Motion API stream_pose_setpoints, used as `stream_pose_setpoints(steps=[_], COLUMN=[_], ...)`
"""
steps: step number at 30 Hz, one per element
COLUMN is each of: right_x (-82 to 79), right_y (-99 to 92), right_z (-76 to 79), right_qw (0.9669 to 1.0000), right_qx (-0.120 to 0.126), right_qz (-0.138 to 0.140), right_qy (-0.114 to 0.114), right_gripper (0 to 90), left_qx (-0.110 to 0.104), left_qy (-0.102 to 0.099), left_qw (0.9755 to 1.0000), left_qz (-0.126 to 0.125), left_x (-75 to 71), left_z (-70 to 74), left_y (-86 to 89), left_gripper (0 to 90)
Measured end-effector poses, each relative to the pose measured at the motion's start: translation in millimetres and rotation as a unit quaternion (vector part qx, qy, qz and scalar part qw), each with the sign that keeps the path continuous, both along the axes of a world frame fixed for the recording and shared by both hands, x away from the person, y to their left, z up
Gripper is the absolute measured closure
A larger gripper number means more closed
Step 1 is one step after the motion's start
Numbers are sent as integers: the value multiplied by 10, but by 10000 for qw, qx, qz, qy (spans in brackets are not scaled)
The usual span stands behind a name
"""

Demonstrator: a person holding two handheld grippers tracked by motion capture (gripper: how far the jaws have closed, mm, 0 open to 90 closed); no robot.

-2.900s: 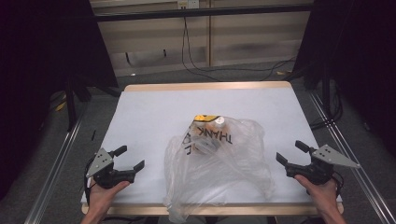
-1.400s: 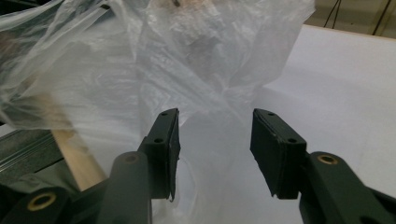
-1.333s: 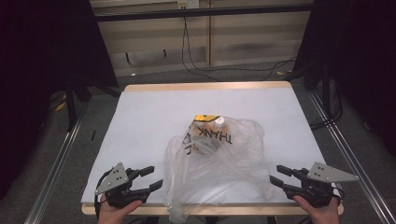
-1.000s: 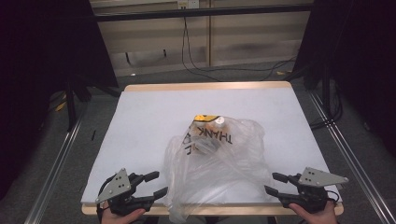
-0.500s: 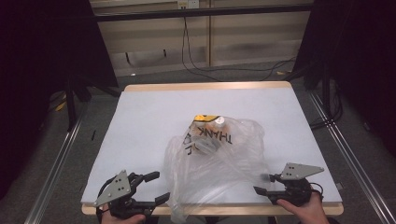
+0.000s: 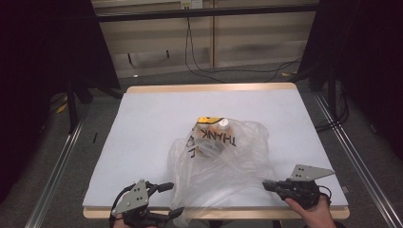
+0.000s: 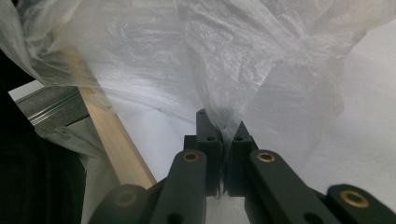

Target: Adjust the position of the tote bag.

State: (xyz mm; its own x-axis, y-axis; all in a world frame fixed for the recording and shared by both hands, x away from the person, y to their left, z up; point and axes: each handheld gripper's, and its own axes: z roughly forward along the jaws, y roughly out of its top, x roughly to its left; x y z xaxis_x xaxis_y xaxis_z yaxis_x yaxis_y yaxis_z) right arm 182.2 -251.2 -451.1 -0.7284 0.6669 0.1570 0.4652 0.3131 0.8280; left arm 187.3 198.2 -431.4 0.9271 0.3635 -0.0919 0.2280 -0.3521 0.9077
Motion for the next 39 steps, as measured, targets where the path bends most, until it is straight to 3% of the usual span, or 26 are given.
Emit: stream_pose_setpoints(steps=[2,4,6,7,9,10,11,12,14,17,21,28,34,39], right_x=[-4,-8,-5,-1,5,13,14,14,9,13,61,87,119,149], right_y=[0,-2,-6,-15,-30,-38,-37,-37,-30,-14,-25,-140,-115,-90], right_z=[4,7,7,8,14,11,11,11,16,44,76,243,336,402], right_qw=[10000,10000,10000,10000,9999,9999,9999,9999,9999,9997,9994,9957,9952,9940], right_qx=[12,32,48,79,116,148,155,155,153,186,262,805,782,809], right_qz=[7,0,5,-6,-48,-38,-34,-34,-8,8,-93,-117,-29,-34], right_qy=[-24,-26,-29,-32,-39,-32,-24,-24,-29,-138,-211,-440,-589,-738], right_gripper=[883,875,870,872,877,881,884,884,889,893,896,900,900,900], left_qx=[50,272,337,266,342,288,288,260,184,57,-85,-299,-375,-432], left_qy=[170,159,144,179,161,296,296,383,366,313,246,101,-75,-173], left_qw=[9998,9995,9993,9995,9992,9989,9989,9987,9988,9990,9990,9991,9990,9984], left_qz=[57,83,53,74,127,236,236,201,271,318,373,280,209,328], left_x=[32,62,77,90,106,138,138,171,185,190,192,190,259,323], left_z=[-62,-93,-97,-110,-120,-130,-130,-138,-132,-86,-34,89,207,305], left_y=[1,-12,-6,-4,15,41,41,65,108,173,224,236,232,298], left_gripper=[281,332,362,398,500,615,663,663,760,834,847,852,845,841])
